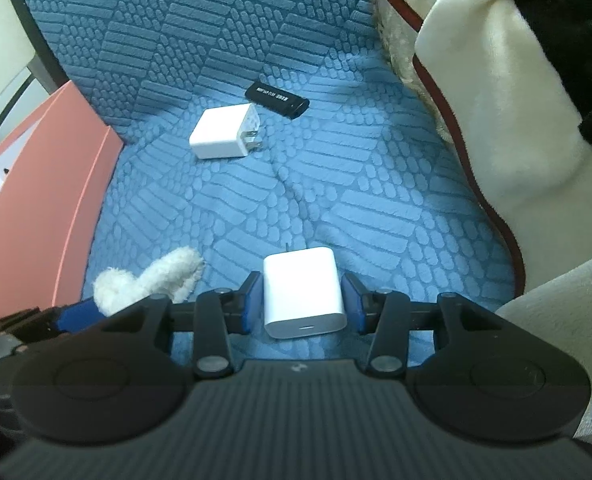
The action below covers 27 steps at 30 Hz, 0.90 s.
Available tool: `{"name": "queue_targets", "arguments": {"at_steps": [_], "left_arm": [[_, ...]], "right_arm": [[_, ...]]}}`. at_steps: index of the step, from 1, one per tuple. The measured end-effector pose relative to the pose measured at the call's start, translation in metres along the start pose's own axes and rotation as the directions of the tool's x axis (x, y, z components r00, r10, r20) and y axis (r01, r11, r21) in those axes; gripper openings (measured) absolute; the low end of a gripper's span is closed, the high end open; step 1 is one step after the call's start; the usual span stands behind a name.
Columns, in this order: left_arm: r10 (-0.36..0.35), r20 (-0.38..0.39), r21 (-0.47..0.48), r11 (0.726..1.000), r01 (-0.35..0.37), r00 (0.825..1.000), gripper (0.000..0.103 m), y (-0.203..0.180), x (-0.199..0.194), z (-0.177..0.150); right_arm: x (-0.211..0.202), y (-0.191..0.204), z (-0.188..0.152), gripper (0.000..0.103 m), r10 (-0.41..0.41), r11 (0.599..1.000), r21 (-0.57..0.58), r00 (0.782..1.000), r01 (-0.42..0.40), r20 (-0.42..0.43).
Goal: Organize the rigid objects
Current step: 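Carry the fluffy toy and white charger with both tools over the pink box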
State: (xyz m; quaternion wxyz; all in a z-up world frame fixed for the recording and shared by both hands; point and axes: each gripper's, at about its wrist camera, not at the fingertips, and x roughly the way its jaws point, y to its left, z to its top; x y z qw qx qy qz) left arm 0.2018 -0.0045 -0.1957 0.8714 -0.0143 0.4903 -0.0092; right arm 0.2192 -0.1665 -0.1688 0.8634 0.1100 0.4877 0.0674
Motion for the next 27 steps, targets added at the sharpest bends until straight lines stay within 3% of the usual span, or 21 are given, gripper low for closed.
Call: {"name": "queue_targets", "arguments": {"at_steps": [8, 9, 27], "left_arm": [[-0.01, 0.026, -0.008, 1.0, 0.01, 1.0, 0.055, 0.0, -0.002, 0.003], [-0.012, 0.032, -0.015, 1.0, 0.013, 0.999, 0.052, 0.001, -0.004, 0.004], [-0.066, 0.115, -0.111, 0.991, 0.079, 0.991, 0.052, 0.015, -0.066, 0.006]], "right_arm": [[-0.003, 0.002, 0.001, 0.046, 0.01, 1.0, -0.007, 1.0, -0.01, 0.012], [-0.004, 0.003, 0.0, 0.046, 0.009, 1.0, -0.011, 1.0, -0.009, 0.014], [-0.031, 0.021, -0.015, 0.045, 0.021, 0.995, -0.1, 0.999, -0.016, 0.046]]}}
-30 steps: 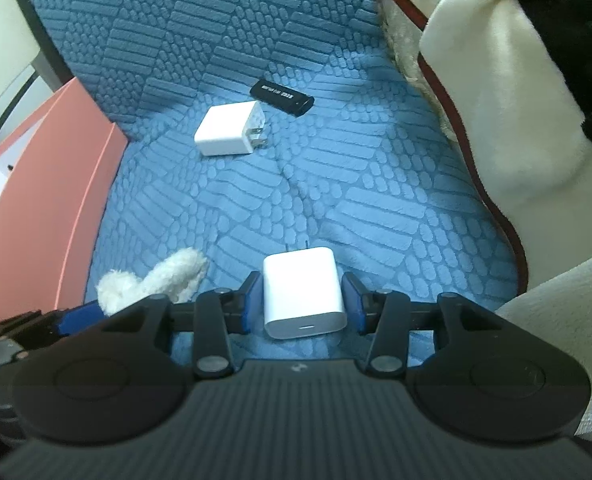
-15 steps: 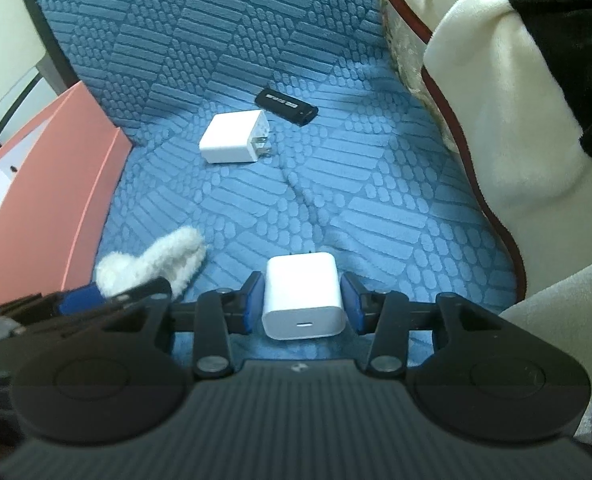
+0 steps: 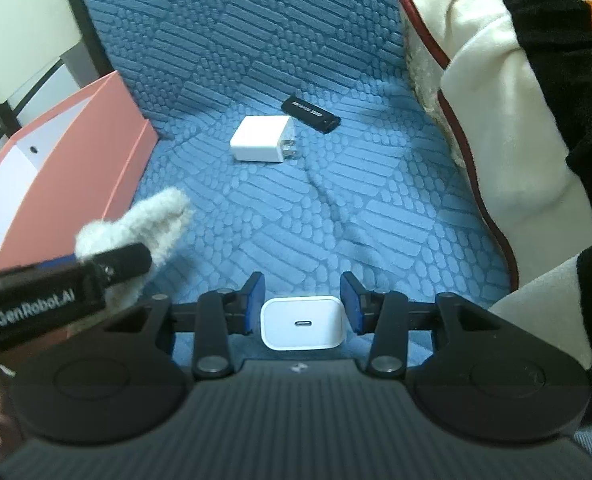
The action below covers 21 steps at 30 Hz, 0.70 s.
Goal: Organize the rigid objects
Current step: 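Carry the fluffy toy and white charger with both tools over the pink box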
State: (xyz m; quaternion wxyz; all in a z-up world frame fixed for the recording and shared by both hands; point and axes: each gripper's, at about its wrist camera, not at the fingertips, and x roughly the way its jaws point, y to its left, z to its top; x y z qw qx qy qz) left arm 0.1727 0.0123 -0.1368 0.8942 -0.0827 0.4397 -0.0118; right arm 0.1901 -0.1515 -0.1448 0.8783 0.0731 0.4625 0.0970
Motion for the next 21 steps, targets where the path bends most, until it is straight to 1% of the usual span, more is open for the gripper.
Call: {"name": "queue_targets", "arguments": {"at_steps": [6, 9, 14, 21], "left_arm": [[-0.007, -0.022, -0.064, 0.998, 0.005, 1.0, 0.052, 0.014, -0.013, 0.0], [-0.03, -0.029, -0.075, 0.997, 0.027, 0.999, 0.052, 0.02, -0.019, 0.0], [-0.046, -0.002, -0.073, 0.996, 0.046, 0.999, 0.052, 0.02, -0.033, 0.009], [-0.066, 0.034, -0.087, 0.994, 0.069, 0.997, 0.052, 0.027, -0.057, 0.031]], "right_arm": [[-0.013, 0.009, 0.004, 0.045, 0.017, 1.0, -0.019, 1.0, -0.017, 0.016], [-0.021, 0.014, 0.005, 0.045, 0.024, 0.999, -0.028, 0.999, -0.023, 0.028], [-0.033, 0.024, 0.011, 0.045, 0.039, 0.998, -0.046, 0.998, -0.037, 0.045], [-0.055, 0.04, 0.031, 0.045, 0.065, 0.995, -0.077, 0.994, -0.058, 0.087]]}}
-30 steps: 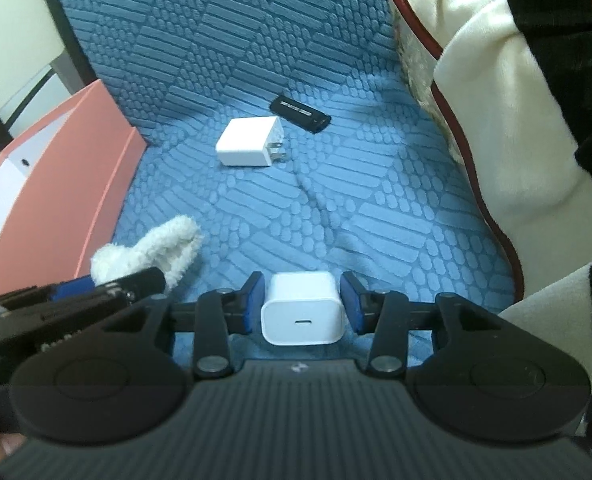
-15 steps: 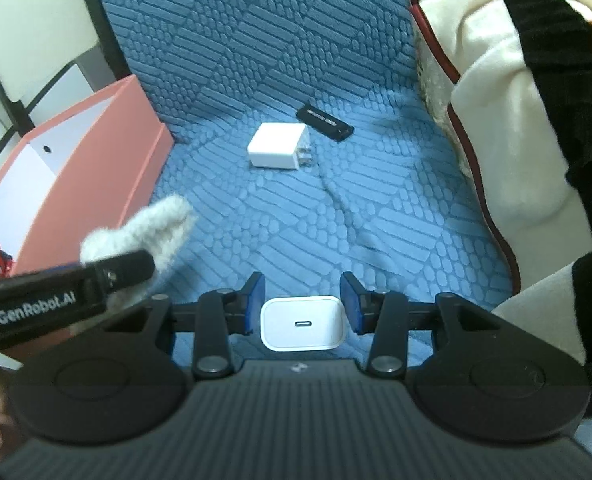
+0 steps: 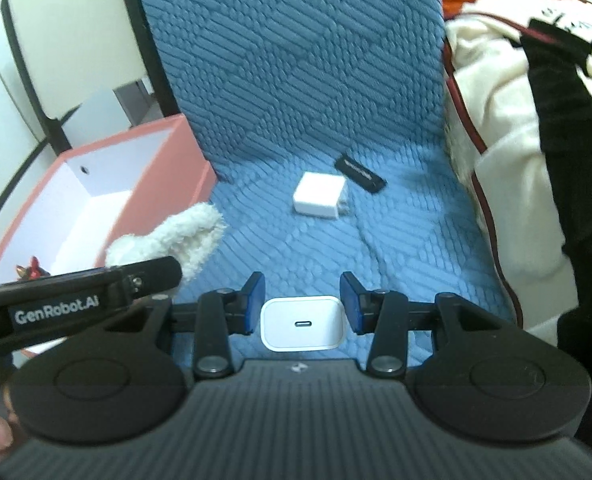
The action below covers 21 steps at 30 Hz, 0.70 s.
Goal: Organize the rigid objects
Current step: 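Carry the fluffy toy and white charger with both tools over the pink box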
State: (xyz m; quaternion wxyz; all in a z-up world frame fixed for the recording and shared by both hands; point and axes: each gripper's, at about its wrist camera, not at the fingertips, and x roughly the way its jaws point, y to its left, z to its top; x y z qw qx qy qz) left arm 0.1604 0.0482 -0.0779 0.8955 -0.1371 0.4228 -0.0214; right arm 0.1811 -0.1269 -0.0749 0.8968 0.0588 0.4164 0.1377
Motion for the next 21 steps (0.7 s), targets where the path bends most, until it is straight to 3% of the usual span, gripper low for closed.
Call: {"name": "queue_targets", "arguments": {"at_steps": [9, 21], "left_arm": [[0.019, 0.061, -0.025, 1.0, -0.018, 0.998, 0.052, 0.024, -0.034, 0.036], [0.074, 0.14, -0.068, 0.996, -0.065, 0.987, 0.052, 0.082, -0.089, 0.074]], "right_arm": [[-0.021, 0.037, 0.036, 0.045, 0.049, 0.998, -0.045, 0.997, -0.047, 0.062], [-0.036, 0.102, 0.066, 0.045, 0.128, 0.986, -0.122, 0.986, -0.114, 0.11]]}}
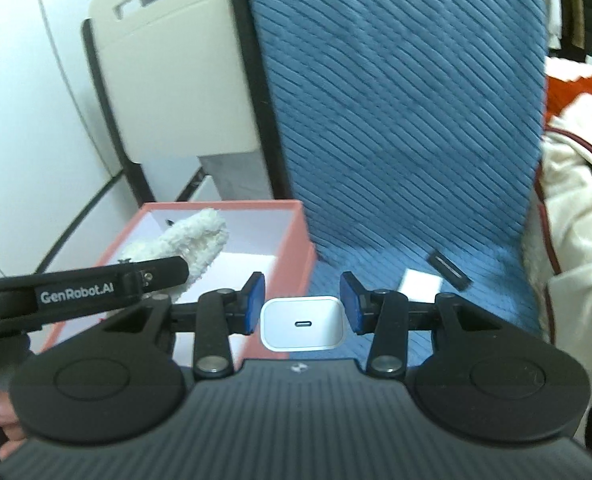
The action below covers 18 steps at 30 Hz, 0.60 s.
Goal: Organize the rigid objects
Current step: 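Carry the fluffy toy and white charger with both tools over the pink box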
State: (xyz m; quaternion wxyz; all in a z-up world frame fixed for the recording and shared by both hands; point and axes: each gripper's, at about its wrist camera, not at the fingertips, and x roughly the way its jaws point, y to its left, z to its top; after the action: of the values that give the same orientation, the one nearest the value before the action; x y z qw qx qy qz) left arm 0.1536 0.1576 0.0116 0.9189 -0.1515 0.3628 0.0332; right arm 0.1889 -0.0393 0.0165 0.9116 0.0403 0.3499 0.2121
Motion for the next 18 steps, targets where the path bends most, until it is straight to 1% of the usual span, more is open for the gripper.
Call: {"name": "queue_targets", "arguments": {"at_steps": [5, 8, 10, 14, 18], "left_arm": [[0.025, 0.018, -0.026, 0.999, -0.025, 1.0, 0.052, 0.03, -0.011, 0.012], [0.048, 0.008, -0.039, 0.998, -0.047, 0.999, 0.052, 0.051, -0.01, 0.014], [0.063, -0.001, -0.056, 0.996, -0.063, 0.998, 0.052, 0.067, -0.009, 0.012], [0.092, -0.027, -0.078, 0.993, -0.094, 0.995, 0.052, 0.095, -0.002, 0.001], [0.112, -0.077, -0.114, 0.986, -0.12, 0.991, 0.052, 0.122, 0.014, -0.014]], "right_arm": [[0.006, 0.03, 0.01, 0.045, 0.036, 0.999, -0.034, 0.999, -0.036, 0.005], [0.015, 0.045, 0.011, 0.045, 0.064, 0.998, -0.029, 0.998, -0.064, 0.002], [0.026, 0.055, 0.008, 0.045, 0.082, 0.996, -0.019, 0.997, -0.082, -0.018], [0.046, 0.076, -0.005, 0.045, 0.1, 0.993, -0.049, 0.993, -0.103, -0.062], [0.072, 0.093, -0.026, 0.045, 0.123, 0.988, -0.08, 0.982, -0.135, -0.14]]}}
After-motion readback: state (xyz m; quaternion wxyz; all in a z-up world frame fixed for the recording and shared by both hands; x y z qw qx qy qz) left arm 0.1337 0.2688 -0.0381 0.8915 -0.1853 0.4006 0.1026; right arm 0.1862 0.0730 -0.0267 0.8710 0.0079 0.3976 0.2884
